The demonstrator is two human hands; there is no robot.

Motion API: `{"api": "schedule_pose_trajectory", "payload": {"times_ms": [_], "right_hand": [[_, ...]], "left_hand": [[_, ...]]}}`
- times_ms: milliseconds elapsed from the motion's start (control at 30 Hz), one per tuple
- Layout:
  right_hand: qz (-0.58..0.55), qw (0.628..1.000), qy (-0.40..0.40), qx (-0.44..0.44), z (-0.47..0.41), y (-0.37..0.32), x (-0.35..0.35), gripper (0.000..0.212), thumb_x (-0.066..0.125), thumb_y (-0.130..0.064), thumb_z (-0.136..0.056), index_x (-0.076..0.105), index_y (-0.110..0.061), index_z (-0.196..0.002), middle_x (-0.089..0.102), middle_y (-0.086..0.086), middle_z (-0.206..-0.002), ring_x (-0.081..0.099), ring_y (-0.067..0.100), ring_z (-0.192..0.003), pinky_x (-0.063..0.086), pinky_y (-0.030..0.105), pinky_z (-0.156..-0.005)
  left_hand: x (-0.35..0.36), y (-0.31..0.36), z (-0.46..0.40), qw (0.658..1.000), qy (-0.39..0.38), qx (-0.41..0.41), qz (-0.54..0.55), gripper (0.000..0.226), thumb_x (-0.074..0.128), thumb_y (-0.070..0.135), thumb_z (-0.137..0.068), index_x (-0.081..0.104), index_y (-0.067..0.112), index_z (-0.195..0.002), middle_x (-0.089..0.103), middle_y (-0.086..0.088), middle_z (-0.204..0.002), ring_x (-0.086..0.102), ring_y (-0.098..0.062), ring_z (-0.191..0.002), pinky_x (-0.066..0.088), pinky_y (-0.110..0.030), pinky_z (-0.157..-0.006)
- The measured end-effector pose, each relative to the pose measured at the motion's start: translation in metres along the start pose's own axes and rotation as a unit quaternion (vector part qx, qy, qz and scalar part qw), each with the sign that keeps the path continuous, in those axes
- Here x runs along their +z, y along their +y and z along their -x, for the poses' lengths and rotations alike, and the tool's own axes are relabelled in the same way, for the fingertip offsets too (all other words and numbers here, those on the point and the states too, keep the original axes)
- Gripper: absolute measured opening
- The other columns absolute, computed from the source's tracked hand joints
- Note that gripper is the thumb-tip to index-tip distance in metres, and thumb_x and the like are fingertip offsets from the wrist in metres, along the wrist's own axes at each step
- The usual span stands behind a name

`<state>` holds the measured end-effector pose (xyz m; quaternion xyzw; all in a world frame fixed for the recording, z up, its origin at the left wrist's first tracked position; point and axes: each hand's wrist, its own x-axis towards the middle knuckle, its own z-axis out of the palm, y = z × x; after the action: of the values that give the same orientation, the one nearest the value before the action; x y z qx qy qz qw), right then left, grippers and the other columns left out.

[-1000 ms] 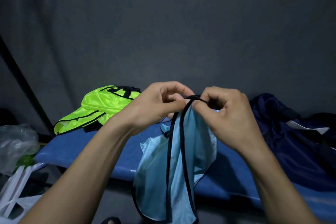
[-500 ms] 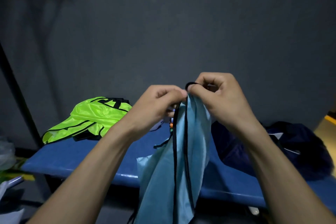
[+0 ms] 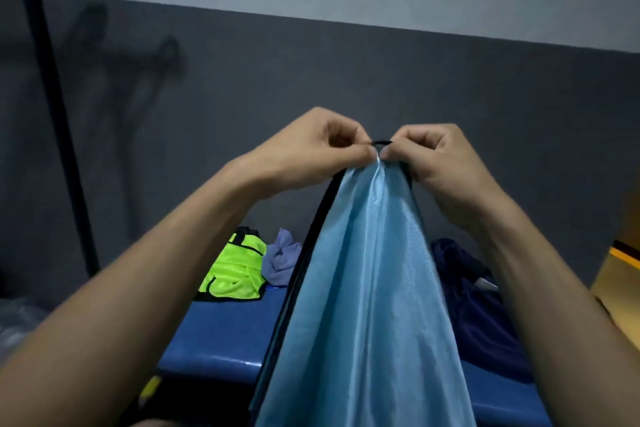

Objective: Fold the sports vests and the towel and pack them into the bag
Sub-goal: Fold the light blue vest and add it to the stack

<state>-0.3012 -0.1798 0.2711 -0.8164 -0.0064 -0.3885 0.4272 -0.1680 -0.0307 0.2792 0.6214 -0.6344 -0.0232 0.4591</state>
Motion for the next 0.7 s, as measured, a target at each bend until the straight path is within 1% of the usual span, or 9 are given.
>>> {"api": "schedule_pose_trajectory", "payload": {"times_ms": [100, 133, 167, 233, 267, 367, 467, 567, 700], "right_hand": [[0.015, 1.000, 0.008, 0.013, 0.001, 0.012, 0.003, 0.021, 0.067, -0.002, -0.083, 0.063, -0.002, -0.062, 0.053, 0.004, -0.061, 0.046, 0.012, -0.061, 0.036, 0.026, -0.059], [0.016, 1.000, 0.012, 0.017, 0.000, 0.016, 0.002, 0.020, 0.067, -0.002, -0.082, 0.062, 0.000, -0.063, 0.053, 0.006, -0.062, 0.046, 0.014, -0.062, 0.036, 0.028, -0.061], [0.017, 1.000, 0.016, 0.020, -0.001, 0.021, 0.001, 0.018, 0.067, -0.002, -0.082, 0.063, 0.001, -0.065, 0.054, 0.007, -0.063, 0.047, 0.015, -0.063, 0.037, 0.029, -0.062], [0.022, 0.999, 0.015, 0.029, -0.001, 0.031, -0.003, 0.017, 0.067, -0.003, -0.082, 0.066, -0.002, -0.065, 0.057, 0.005, -0.064, 0.050, 0.012, -0.064, 0.039, 0.028, -0.064], [0.020, 0.999, 0.013, 0.035, 0.000, 0.037, -0.005, 0.018, 0.067, -0.004, -0.083, 0.067, -0.004, -0.066, 0.059, 0.003, -0.064, 0.051, 0.010, -0.063, 0.040, 0.027, -0.064], [0.008, 0.999, 0.018, 0.047, 0.003, 0.056, -0.008, 0.015, 0.068, -0.004, -0.085, 0.069, 0.000, -0.071, 0.062, 0.003, -0.068, 0.053, 0.011, -0.067, 0.041, 0.029, -0.068], [-0.005, 0.998, 0.044, 0.054, 0.005, 0.074, -0.009, 0.014, 0.070, -0.002, -0.086, 0.071, 0.001, -0.073, 0.064, 0.003, -0.070, 0.055, 0.016, -0.072, 0.042, 0.035, -0.074], [-0.017, 0.995, 0.070, 0.066, 0.004, 0.087, -0.014, 0.017, 0.072, -0.003, -0.086, 0.076, -0.010, -0.072, 0.069, 0.000, -0.072, 0.060, 0.016, -0.076, 0.047, 0.038, -0.079], [0.016, 0.994, 0.085, 0.060, 0.006, 0.099, -0.022, 0.015, 0.074, -0.008, -0.087, 0.079, -0.017, -0.075, 0.075, -0.002, -0.078, 0.067, 0.010, -0.079, 0.053, 0.035, -0.085]], "left_hand": [[0.020, -0.031, 0.018, 0.998, -0.044, -0.034, -0.008, 0.016, 0.072, 0.022, -0.088, 0.074, 0.007, -0.092, 0.075, -0.015, -0.090, 0.061, -0.014, -0.078, 0.055, -0.045, -0.080], [0.028, -0.045, 0.025, 0.997, -0.058, -0.046, -0.007, 0.019, 0.073, 0.026, -0.086, 0.074, 0.008, -0.092, 0.076, -0.014, -0.091, 0.062, -0.015, -0.078, 0.056, -0.050, -0.082], [0.036, -0.059, 0.033, 0.996, -0.068, -0.056, -0.003, 0.024, 0.074, 0.031, -0.085, 0.072, 0.007, -0.087, 0.075, -0.013, -0.086, 0.060, -0.015, -0.074, 0.056, -0.050, -0.077], [0.050, -0.083, 0.050, 0.995, -0.074, -0.071, -0.001, 0.040, 0.077, 0.040, -0.085, 0.063, 0.005, -0.073, 0.060, -0.012, -0.068, 0.047, -0.014, -0.067, 0.042, -0.039, -0.063], [0.057, -0.093, 0.060, 0.994, -0.073, -0.076, 0.001, 0.043, 0.078, 0.042, -0.085, 0.060, 0.006, -0.070, 0.054, -0.010, -0.065, 0.044, -0.012, -0.065, 0.037, -0.034, -0.063], [0.072, -0.124, 0.088, 0.994, -0.063, -0.082, -0.033, 0.035, 0.078, 0.035, -0.088, 0.059, 0.022, -0.062, 0.051, 0.012, -0.060, 0.043, -0.001, -0.060, 0.036, -0.024, -0.059], [0.080, -0.150, 0.106, 0.989, -0.075, -0.095, -0.085, 0.031, 0.076, 0.033, -0.088, 0.059, 0.028, -0.064, 0.055, 0.012, -0.063, 0.047, 0.000, -0.060, 0.040, -0.026, -0.059], [0.079, -0.173, 0.122, 0.982, -0.078, -0.113, -0.129, 0.025, 0.075, 0.029, -0.085, 0.063, 0.017, -0.066, 0.057, 0.007, -0.063, 0.049, -0.002, -0.058, 0.038, -0.020, -0.057], [0.076, -0.198, 0.141, 0.971, -0.063, -0.150, -0.177, 0.032, 0.063, 0.045, -0.075, 0.063, 0.014, -0.067, 0.061, -0.001, -0.067, 0.055, -0.016, -0.063, 0.041, -0.029, -0.059]]}}
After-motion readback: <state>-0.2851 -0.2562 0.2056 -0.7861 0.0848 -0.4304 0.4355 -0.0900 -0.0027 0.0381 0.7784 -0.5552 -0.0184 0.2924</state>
